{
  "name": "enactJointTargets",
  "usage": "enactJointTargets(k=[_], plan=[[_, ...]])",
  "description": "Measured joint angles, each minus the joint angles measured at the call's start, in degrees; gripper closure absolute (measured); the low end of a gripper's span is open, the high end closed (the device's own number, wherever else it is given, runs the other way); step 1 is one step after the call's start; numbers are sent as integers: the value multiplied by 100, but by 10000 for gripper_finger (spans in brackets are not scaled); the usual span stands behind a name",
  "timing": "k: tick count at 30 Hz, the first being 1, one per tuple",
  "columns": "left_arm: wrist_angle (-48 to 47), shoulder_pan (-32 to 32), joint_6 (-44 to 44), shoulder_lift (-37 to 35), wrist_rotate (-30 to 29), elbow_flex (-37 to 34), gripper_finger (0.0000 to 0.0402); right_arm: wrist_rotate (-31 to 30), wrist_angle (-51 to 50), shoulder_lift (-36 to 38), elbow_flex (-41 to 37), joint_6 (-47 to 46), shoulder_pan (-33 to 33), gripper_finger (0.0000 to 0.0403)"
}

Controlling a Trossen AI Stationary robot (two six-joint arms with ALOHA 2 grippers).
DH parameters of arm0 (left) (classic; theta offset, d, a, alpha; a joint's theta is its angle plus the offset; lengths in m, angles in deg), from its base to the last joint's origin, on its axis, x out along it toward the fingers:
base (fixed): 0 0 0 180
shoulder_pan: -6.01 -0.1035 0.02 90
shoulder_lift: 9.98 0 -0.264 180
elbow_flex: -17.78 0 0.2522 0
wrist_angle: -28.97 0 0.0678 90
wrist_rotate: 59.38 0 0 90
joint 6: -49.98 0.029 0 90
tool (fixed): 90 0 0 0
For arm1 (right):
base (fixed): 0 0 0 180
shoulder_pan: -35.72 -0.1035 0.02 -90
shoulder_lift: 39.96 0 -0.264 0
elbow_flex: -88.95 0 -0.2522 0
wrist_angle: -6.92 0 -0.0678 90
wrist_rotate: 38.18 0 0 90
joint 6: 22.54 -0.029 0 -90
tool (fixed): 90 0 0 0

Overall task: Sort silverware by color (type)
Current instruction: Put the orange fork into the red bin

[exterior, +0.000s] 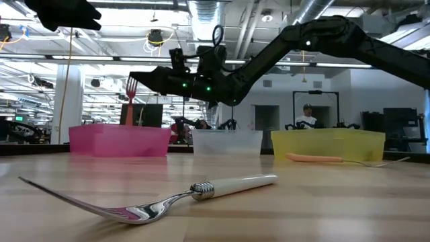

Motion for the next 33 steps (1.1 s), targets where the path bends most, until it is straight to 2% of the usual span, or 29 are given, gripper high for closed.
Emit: enactJointTargets(k=[12,18,24,33], plan=[[-44,0,-1,0,-28,0,189,-10,-122,0,0,-15,-19,367],[-47,0,0,0,-30,0,189,-319,-279,2,0,-166,-39,335],[-48,0,1,0,-30,0,189,-331,-320,2,0,-368,-35,303],[-55,0,-38,0,-30,0,189,-331,-320,2,0,-882,24,224]])
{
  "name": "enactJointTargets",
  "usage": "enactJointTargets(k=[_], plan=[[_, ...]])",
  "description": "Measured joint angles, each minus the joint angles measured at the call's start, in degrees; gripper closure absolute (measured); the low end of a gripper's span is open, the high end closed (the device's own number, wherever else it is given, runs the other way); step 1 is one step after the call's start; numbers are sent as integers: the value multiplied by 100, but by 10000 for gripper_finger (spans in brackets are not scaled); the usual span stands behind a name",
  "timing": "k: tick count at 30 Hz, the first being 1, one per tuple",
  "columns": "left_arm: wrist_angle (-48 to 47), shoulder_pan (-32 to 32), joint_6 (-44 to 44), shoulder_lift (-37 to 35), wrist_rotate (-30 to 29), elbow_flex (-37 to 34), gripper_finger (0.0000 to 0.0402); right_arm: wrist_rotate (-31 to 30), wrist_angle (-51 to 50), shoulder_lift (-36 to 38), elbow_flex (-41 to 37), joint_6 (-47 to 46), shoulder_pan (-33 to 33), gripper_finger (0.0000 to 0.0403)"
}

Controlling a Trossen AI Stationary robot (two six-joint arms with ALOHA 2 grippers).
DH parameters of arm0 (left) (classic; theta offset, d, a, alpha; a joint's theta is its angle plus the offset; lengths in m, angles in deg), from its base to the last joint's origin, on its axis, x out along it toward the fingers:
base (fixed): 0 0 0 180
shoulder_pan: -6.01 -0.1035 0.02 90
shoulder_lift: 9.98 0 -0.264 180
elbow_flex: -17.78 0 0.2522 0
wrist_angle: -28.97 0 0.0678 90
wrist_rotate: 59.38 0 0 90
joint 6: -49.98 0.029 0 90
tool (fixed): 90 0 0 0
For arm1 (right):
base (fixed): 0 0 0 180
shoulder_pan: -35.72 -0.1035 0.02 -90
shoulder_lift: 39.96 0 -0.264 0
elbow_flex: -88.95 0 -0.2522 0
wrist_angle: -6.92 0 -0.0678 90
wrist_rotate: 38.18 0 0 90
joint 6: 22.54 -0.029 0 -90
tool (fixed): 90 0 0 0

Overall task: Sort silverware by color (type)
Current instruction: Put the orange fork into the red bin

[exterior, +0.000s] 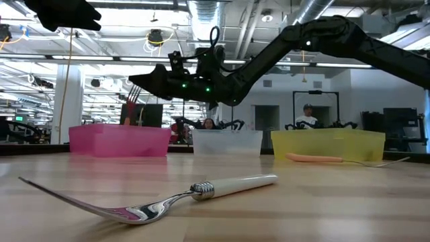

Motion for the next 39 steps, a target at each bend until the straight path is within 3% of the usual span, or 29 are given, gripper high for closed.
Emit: enactJointTargets(k=[6,15,21,25,29,34,39], plan=[[-46,0,-20,0,38,0,189,-4,41,36,2,-126,27,192],[-61,0,-213,0,60,0,189,46,370,111,11,-693,108,193],[-61,0,-222,2,197,0,189,784,-157,806,7,-767,208,193],[-59,0,-223,2,214,0,189,1083,-1690,1651,7,-11,236,193],[-55,0,-223,1,214,0,189,985,-3859,2746,7,1524,229,197],[-6,0,-256,2,213,0,189,465,-6417,4155,7,2868,208,205],[64,0,-411,1,214,0,189,-117,-8484,5502,7,3333,182,208]])
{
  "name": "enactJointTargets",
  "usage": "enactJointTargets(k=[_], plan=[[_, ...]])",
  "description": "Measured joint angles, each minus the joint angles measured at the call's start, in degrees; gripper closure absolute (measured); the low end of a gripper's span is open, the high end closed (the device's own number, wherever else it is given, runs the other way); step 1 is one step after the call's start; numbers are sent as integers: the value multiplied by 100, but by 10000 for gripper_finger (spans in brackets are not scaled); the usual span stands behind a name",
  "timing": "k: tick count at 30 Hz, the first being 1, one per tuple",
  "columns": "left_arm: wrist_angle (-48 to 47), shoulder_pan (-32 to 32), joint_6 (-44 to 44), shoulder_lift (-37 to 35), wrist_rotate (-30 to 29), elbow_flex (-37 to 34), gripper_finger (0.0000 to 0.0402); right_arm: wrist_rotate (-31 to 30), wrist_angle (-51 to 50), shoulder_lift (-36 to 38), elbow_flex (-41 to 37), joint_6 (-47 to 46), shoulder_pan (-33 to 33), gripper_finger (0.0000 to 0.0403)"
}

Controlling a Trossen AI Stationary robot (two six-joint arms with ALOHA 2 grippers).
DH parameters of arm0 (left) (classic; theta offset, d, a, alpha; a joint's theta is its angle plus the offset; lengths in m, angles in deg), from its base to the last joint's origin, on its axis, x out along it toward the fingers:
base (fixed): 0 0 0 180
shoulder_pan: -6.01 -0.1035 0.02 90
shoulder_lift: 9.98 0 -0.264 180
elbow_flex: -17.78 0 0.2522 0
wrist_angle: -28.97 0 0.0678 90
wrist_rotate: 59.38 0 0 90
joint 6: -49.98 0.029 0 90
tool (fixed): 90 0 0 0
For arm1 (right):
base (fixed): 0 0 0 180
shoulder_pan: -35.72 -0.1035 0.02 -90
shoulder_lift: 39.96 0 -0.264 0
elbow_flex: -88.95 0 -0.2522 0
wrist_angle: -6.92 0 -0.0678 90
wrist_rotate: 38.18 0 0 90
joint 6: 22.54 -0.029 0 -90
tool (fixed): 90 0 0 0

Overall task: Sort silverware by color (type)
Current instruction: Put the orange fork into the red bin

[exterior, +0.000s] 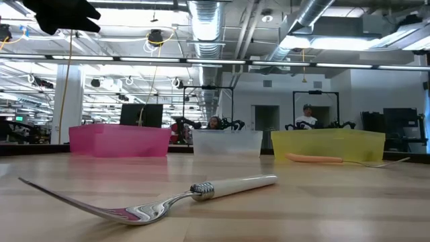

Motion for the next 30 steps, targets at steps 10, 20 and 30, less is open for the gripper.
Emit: enactJointTargets(k=[10,20,30], plan=[[385,0,20,1,-71,0,189,-783,-2799,2295,0,-729,-171,210],[1109,0,826,1,-469,0,189,-772,-3318,3810,-333,-2006,-436,210],[1733,-179,1202,-21,-292,0,189,-482,-1458,4781,-3011,-2377,-718,210]])
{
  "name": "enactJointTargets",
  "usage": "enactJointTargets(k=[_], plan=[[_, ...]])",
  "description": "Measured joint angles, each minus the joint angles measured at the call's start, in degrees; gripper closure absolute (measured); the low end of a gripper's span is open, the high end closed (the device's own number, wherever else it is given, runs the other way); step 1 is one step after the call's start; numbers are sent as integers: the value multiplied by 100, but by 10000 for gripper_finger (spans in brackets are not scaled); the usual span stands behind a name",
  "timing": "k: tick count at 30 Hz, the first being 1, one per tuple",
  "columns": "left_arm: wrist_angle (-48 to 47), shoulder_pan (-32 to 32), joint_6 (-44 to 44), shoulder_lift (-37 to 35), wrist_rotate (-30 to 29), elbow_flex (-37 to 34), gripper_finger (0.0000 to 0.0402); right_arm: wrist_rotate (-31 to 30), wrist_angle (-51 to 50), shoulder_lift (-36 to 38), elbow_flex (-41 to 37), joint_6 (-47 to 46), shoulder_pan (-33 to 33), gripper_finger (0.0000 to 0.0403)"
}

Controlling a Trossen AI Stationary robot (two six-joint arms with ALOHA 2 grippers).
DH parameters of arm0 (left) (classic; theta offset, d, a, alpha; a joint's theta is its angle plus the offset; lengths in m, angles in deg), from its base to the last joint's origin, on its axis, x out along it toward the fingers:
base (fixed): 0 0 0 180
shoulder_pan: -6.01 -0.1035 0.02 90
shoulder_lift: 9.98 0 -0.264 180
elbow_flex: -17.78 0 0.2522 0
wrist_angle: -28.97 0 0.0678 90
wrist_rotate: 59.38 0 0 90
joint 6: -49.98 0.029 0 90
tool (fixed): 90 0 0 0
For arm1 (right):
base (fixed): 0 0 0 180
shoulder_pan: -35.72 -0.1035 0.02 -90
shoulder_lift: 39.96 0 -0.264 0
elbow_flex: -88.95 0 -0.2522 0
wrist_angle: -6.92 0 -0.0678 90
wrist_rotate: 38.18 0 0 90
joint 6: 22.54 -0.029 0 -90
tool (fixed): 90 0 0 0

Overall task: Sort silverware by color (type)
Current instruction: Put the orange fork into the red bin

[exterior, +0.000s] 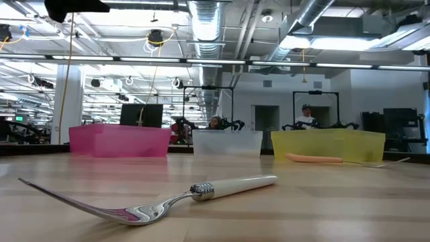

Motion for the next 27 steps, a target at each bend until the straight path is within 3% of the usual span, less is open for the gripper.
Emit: enactJointTargets(k=[7,13,21,27], plan=[[10,-571,190,-266,626,127,189,29,677,41,-1091,-28,-214,210],[24,-825,437,-411,725,133,189,-279,2139,-221,-1693,71,-365,210],[44,-846,432,-366,806,133,189,-278,2439,-794,-1807,326,-649,210],[369,-844,805,-372,914,133,189,-273,2462,-590,-1807,430,-1024,210]])
